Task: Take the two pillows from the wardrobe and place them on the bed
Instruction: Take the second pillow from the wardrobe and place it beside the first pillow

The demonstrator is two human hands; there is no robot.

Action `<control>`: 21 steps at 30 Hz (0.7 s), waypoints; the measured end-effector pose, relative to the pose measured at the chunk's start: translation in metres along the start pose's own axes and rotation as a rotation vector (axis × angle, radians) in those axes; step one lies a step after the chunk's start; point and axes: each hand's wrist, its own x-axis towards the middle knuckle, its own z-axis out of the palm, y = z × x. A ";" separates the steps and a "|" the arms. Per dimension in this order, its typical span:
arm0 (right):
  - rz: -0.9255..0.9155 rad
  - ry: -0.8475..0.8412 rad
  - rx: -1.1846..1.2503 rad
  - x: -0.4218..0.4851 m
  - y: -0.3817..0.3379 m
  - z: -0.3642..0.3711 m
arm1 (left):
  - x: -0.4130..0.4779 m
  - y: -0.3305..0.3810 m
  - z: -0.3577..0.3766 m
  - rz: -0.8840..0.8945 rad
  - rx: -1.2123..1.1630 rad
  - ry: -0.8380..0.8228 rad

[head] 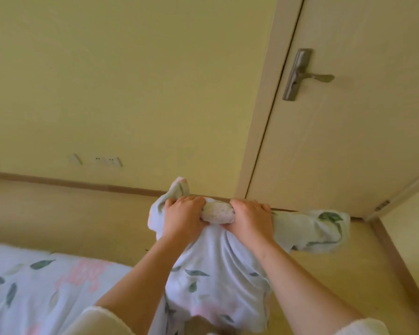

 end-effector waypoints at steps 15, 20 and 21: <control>-0.498 -0.200 -0.009 0.273 -0.095 0.078 | 0.165 -0.144 -0.020 -0.539 -0.057 0.188; -0.605 -0.310 -0.003 0.344 -0.163 0.119 | 0.204 -0.222 -0.036 -0.665 -0.059 0.211; -0.632 -0.329 0.004 0.357 -0.179 0.126 | 0.211 -0.239 -0.041 -0.692 -0.055 0.225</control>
